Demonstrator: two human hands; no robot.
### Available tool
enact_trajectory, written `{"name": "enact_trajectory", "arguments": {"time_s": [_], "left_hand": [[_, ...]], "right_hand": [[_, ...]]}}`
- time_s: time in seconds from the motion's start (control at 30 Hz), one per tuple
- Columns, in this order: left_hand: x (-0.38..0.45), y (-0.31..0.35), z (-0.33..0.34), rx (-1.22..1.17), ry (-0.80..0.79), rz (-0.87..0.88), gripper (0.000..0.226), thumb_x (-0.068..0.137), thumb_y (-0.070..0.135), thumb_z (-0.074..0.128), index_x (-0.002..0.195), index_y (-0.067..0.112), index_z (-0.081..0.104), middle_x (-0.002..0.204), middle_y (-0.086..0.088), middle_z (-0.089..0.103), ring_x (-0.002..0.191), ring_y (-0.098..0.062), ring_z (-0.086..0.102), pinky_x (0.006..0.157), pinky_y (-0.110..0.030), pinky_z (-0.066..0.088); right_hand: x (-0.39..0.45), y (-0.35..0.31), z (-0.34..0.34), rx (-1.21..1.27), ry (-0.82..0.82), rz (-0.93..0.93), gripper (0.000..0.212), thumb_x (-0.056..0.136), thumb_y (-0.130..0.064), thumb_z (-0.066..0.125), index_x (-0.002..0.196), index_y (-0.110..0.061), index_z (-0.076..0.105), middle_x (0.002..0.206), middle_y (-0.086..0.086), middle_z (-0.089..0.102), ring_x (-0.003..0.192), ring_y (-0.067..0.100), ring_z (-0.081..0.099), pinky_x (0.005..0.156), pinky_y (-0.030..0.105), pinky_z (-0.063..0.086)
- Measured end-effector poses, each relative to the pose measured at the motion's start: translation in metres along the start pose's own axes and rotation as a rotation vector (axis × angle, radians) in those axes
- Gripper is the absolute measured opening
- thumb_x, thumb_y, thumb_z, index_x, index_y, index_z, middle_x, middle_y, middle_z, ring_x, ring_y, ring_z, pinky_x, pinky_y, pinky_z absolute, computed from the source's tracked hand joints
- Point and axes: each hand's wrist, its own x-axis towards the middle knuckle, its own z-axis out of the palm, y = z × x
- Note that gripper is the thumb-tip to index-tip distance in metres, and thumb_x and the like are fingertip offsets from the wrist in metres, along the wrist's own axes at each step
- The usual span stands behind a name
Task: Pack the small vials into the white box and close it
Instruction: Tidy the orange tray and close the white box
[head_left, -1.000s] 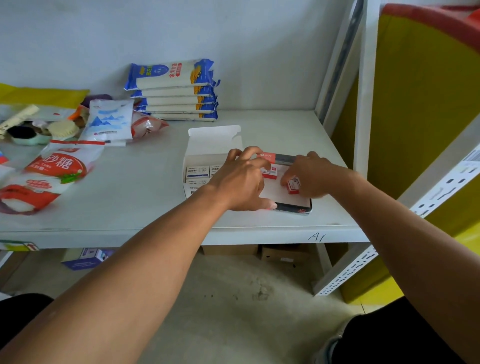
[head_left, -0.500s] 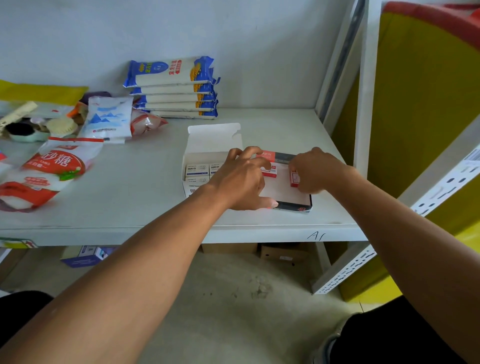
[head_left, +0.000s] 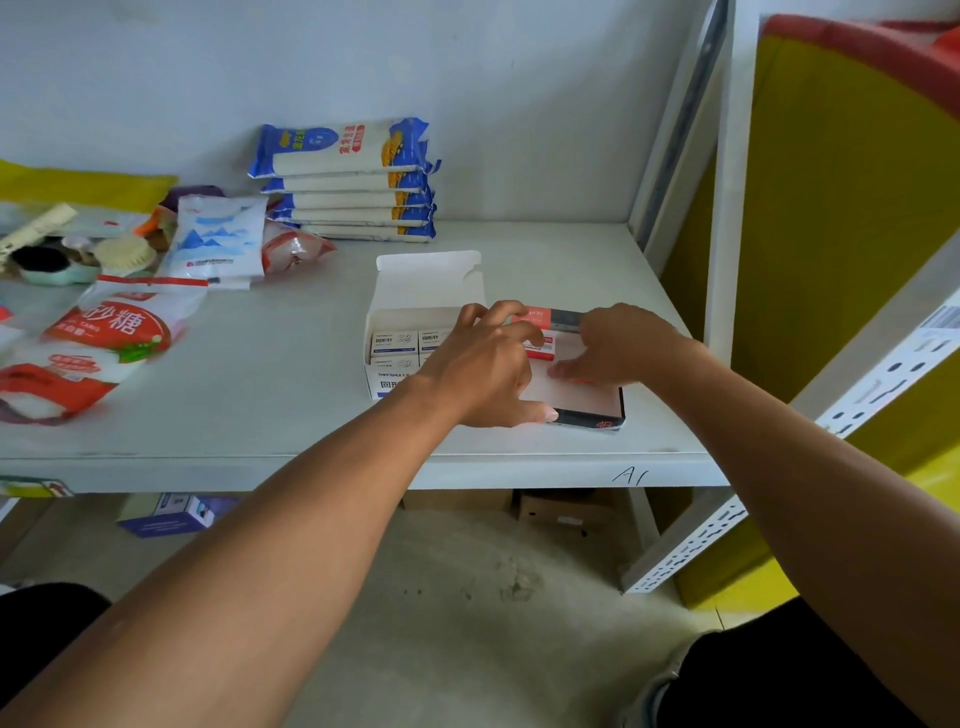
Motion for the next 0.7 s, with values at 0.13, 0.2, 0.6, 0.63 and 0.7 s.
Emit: {"name": "enact_trajectory", "arguments": {"time_s": [0.13, 0.2, 0.6, 0.63, 0.7], "left_hand": [[-0.002, 0.001, -0.001, 0.003, -0.005, -0.002, 0.054, 0.074, 0.070, 0.059, 0.044, 0.025, 0.050, 0.133, 0.004, 0.057, 0.136, -0.018, 0.029, 0.105, -0.045, 0.027], [-0.002, 0.000, 0.000, 0.000, -0.004, 0.004, 0.054, 0.074, 0.070, 0.058, 0.045, 0.026, 0.050, 0.133, 0.004, 0.057, 0.136, -0.018, 0.029, 0.106, -0.045, 0.027], [-0.006, -0.004, 0.003, -0.058, -0.042, 0.015, 0.037, 0.074, 0.060, 0.066, 0.066, 0.024, 0.074, 0.136, 0.003, 0.055, 0.140, -0.019, 0.024, 0.106, -0.042, 0.021], [-0.006, -0.004, 0.003, -0.056, -0.046, 0.014, 0.037, 0.075, 0.059, 0.066, 0.066, 0.024, 0.075, 0.137, 0.003, 0.054, 0.140, -0.019, 0.023, 0.107, -0.042, 0.021], [-0.006, -0.004, 0.001, -0.055, -0.050, 0.012, 0.037, 0.075, 0.059, 0.066, 0.067, 0.024, 0.075, 0.138, 0.002, 0.053, 0.140, -0.019, 0.023, 0.107, -0.042, 0.021]], "right_hand": [[-0.001, 0.002, 0.005, -0.031, 0.041, -0.040, 0.063, 0.075, -0.070, 0.064, 0.113, -0.020, 0.062, 0.094, -0.002, 0.063, 0.090, 0.020, 0.056, 0.078, 0.035, 0.053], [0.000, 0.005, 0.005, -0.023, 0.023, -0.063, 0.053, 0.077, -0.061, 0.067, 0.110, -0.020, 0.067, 0.094, -0.002, 0.062, 0.092, 0.019, 0.052, 0.081, 0.037, 0.053], [-0.003, -0.001, 0.014, -0.042, 0.261, -0.008, 0.040, 0.088, -0.046, 0.064, 0.124, -0.028, 0.062, 0.105, 0.001, 0.065, 0.099, 0.022, 0.053, 0.070, 0.033, 0.045], [-0.003, -0.001, 0.014, -0.065, 0.260, 0.012, 0.043, 0.087, -0.048, 0.063, 0.125, -0.027, 0.060, 0.104, 0.001, 0.064, 0.100, 0.022, 0.052, 0.071, 0.034, 0.045], [-0.004, -0.002, 0.013, -0.118, 0.234, 0.039, 0.045, 0.087, -0.046, 0.063, 0.126, -0.025, 0.058, 0.102, 0.003, 0.063, 0.100, 0.022, 0.051, 0.073, 0.034, 0.045]]}}
